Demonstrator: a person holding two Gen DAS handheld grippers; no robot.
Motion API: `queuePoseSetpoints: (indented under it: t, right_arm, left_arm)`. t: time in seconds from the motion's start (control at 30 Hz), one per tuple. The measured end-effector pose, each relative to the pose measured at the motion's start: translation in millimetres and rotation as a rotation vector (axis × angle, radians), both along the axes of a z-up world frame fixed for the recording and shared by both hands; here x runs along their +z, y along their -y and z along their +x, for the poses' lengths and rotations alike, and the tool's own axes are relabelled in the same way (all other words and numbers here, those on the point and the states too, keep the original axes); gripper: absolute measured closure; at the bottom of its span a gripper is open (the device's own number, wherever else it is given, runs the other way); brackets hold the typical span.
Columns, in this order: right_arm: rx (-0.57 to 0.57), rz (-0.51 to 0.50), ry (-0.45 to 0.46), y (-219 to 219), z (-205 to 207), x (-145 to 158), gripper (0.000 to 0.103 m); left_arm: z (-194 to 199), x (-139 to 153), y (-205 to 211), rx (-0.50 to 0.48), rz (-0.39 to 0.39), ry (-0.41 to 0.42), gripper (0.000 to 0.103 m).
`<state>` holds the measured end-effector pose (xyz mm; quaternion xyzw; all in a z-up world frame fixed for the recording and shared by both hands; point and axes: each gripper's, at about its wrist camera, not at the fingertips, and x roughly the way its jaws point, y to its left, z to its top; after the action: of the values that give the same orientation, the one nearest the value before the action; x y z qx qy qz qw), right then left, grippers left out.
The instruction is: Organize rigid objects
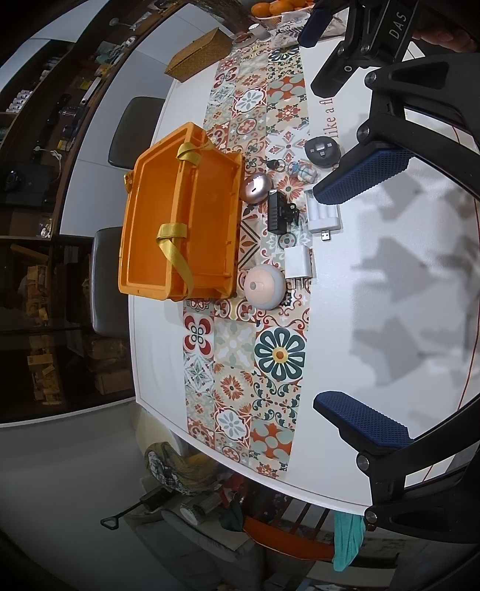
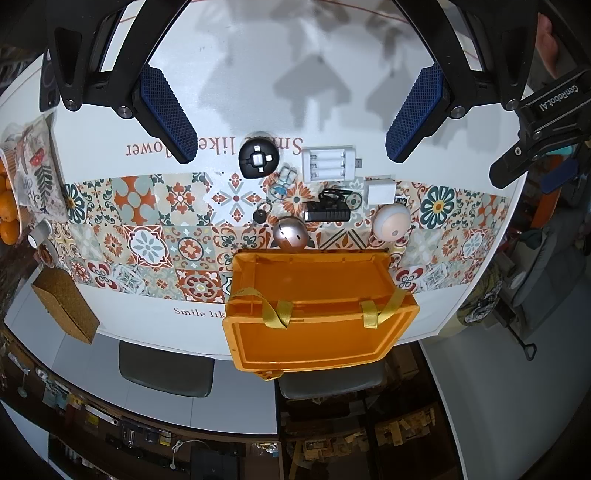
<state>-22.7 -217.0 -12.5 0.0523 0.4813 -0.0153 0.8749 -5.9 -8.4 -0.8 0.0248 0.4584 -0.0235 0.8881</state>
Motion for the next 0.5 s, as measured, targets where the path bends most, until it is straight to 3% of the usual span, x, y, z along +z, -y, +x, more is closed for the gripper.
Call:
queuePoseSetpoints:
  t: [0.27, 0.5]
  right_arm:
    - [0.000, 0.004, -0.005, 2, 1, -1, 0.000]
    - [-0.015, -0.006, 0.015, 15, 6, -14, 0.000]
  left_arm:
    - [-3, -10, 6, -0.010, -0.021, -0.011, 0.000]
    - [9, -15, 24, -0.040, 0.006, -0.024, 0.000]
